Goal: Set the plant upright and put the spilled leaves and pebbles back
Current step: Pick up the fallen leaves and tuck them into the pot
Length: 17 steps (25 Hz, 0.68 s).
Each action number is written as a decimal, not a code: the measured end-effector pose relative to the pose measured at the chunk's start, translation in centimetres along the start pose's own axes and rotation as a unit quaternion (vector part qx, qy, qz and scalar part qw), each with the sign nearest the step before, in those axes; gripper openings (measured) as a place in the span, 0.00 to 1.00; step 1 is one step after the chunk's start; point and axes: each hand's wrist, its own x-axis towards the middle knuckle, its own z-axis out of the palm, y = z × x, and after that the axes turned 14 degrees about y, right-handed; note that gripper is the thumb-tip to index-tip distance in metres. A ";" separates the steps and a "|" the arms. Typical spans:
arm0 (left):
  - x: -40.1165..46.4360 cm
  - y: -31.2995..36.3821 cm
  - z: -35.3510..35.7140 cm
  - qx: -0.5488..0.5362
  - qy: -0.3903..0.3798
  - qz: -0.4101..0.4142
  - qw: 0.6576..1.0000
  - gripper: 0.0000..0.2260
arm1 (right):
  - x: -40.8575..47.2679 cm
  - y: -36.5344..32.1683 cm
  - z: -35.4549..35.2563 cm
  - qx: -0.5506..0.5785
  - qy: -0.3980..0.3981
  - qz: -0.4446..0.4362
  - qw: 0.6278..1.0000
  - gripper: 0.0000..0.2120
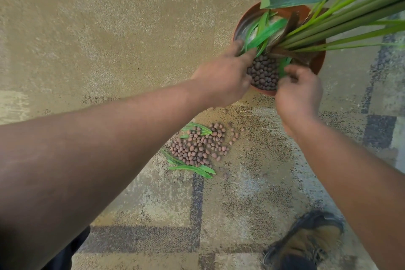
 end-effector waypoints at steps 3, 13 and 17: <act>-3.4 -1.8 0.5 -0.022 0.070 0.060 0.996 0.26 | -1.6 0.8 -1.4 -0.018 0.029 -0.125 0.992 0.14; -13.0 -9.8 4.6 0.068 -0.192 -0.114 0.972 0.21 | -10.3 4.5 3.0 -0.271 -0.459 -0.203 0.821 0.23; -14.3 -10.1 5.3 0.085 -0.245 -0.096 0.961 0.26 | -11.8 5.3 5.7 -0.297 -0.506 -0.140 0.798 0.27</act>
